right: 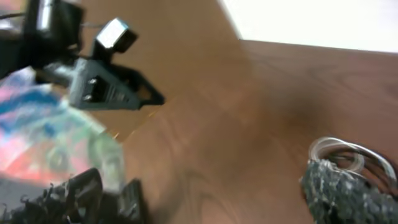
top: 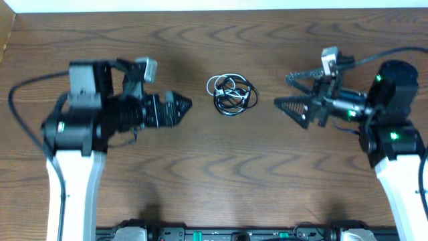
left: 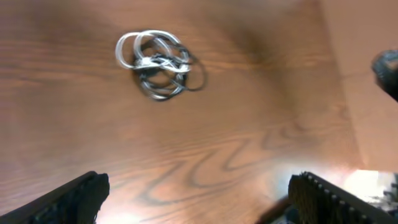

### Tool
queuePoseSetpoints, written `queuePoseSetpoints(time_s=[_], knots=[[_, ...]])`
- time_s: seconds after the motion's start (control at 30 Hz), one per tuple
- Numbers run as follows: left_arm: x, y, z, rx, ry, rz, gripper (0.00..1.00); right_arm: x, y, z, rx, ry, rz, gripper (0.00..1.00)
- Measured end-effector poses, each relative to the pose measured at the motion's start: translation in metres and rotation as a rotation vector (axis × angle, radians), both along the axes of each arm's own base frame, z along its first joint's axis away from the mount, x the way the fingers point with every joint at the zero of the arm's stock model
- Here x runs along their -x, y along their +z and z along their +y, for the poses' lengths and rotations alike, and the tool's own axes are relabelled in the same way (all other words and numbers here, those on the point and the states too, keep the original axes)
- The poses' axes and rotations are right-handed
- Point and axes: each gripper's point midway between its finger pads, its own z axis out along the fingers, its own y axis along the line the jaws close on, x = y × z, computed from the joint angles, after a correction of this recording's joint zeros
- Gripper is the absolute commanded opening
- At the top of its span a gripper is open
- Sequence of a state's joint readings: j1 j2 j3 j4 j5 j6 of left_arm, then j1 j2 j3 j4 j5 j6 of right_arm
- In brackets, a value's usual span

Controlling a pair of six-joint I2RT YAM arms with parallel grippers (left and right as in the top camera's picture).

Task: Untangle cables
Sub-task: 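Open both grippers and move them toward the tangled cable bundle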

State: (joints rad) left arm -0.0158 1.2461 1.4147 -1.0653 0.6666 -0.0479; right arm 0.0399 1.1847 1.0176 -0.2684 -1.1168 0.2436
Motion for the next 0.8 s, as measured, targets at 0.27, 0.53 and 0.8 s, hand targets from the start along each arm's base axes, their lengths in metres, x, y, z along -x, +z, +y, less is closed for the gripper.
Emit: queuePoseSetpoints(time_s=[0.27,0.53,0.8], knots=[[-0.053,-0.059,0.008,-0.007,0.118,0.226,0.98,-0.060,-0.103,-0.018,0.436,-0.308,0.311,0.99],[-0.067,-0.085,0.006,0.017,0.186,0.334,0.98,-0.073,-0.133,0.000,0.684,-0.224,0.384,0.99],[-0.063,-0.093,-0.010,0.007,0.147,0.362,0.98,-0.096,-0.155,0.028,0.665,-0.062,0.454,0.99]])
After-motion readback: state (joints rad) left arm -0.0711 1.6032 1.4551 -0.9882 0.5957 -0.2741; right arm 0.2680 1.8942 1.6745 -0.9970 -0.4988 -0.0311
